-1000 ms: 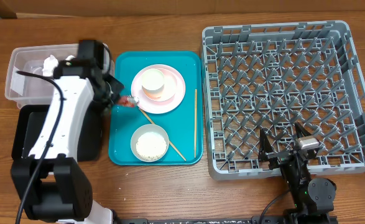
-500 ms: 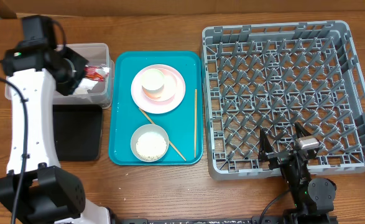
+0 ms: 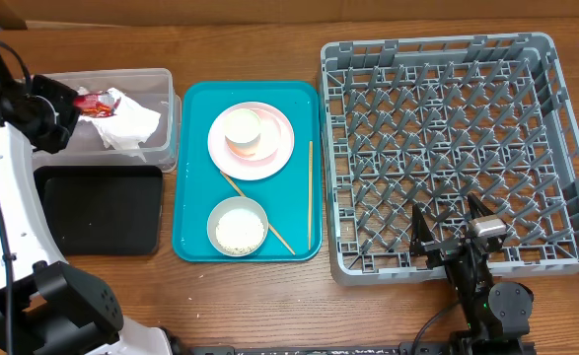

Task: Sort waste into correct bins and load items into the dishwasher
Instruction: 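Carry the red wrapper left and drop it into the clear bin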

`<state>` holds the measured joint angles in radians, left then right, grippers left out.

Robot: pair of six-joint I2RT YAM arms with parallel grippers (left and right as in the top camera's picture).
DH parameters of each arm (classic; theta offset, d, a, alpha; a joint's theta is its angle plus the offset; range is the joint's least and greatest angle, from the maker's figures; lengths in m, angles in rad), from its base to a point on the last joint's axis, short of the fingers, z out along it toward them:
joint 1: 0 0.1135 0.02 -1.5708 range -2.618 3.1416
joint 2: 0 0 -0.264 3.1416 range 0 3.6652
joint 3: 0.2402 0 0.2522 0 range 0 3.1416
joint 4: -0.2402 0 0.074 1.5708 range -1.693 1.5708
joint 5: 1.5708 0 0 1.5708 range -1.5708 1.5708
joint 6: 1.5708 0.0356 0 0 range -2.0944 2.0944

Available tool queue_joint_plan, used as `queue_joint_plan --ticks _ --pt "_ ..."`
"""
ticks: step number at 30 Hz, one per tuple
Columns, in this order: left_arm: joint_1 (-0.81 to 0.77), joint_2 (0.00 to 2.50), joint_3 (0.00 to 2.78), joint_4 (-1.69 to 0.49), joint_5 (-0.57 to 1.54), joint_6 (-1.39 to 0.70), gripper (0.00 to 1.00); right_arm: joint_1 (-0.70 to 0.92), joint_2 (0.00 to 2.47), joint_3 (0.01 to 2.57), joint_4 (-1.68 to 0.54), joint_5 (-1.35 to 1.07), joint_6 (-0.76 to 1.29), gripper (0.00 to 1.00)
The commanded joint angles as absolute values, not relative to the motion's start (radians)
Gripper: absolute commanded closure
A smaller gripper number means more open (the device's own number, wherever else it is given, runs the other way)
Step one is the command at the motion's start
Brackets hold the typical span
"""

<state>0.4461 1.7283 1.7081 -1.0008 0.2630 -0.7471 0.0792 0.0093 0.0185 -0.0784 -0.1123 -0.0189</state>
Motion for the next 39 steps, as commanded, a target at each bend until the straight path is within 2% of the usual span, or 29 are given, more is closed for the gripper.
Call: queue_joint_plan --ticks 1,9,24,26,28,30,32,34,37,39 --pt "0.452 1.739 1.734 -0.971 0.251 -0.692 0.96 0.076 0.003 0.008 -0.074 -0.106 -0.02 0.0" --pt "0.451 1.747 1.729 -0.956 0.092 -0.69 0.96 0.076 0.003 0.008 -0.074 -0.106 -0.02 0.0" --pt "0.445 1.967 1.729 -0.889 0.155 -0.65 0.94 0.076 0.003 0.008 -0.074 -0.106 -0.02 0.0" --pt "0.445 1.975 1.729 -0.871 0.167 -0.65 0.85 0.076 0.003 0.008 -0.074 -0.106 -0.02 0.0" --pt "0.445 1.974 1.729 -0.853 0.167 -0.65 0.69 0.076 0.003 0.008 -0.074 -0.106 -0.02 0.0" --pt "0.445 1.971 1.73 -0.836 0.18 -0.65 0.44 0.076 0.003 0.008 -0.074 -0.106 -0.02 0.0" --pt "0.445 1.967 1.731 -0.833 0.208 -0.65 0.34 0.076 0.003 0.008 -0.074 -0.106 -0.02 0.0" --pt "0.445 1.956 1.736 -0.842 0.274 -0.649 0.34 0.076 0.003 0.008 -0.074 -0.106 -0.02 0.0" --pt "0.444 1.924 1.737 -0.868 0.363 -0.64 0.39 0.076 0.003 0.008 -0.074 -0.106 -0.02 0.0" --pt "0.444 1.89 1.737 -0.903 0.422 -0.598 0.52 0.076 0.003 0.008 -0.074 -0.106 -0.02 0.0"
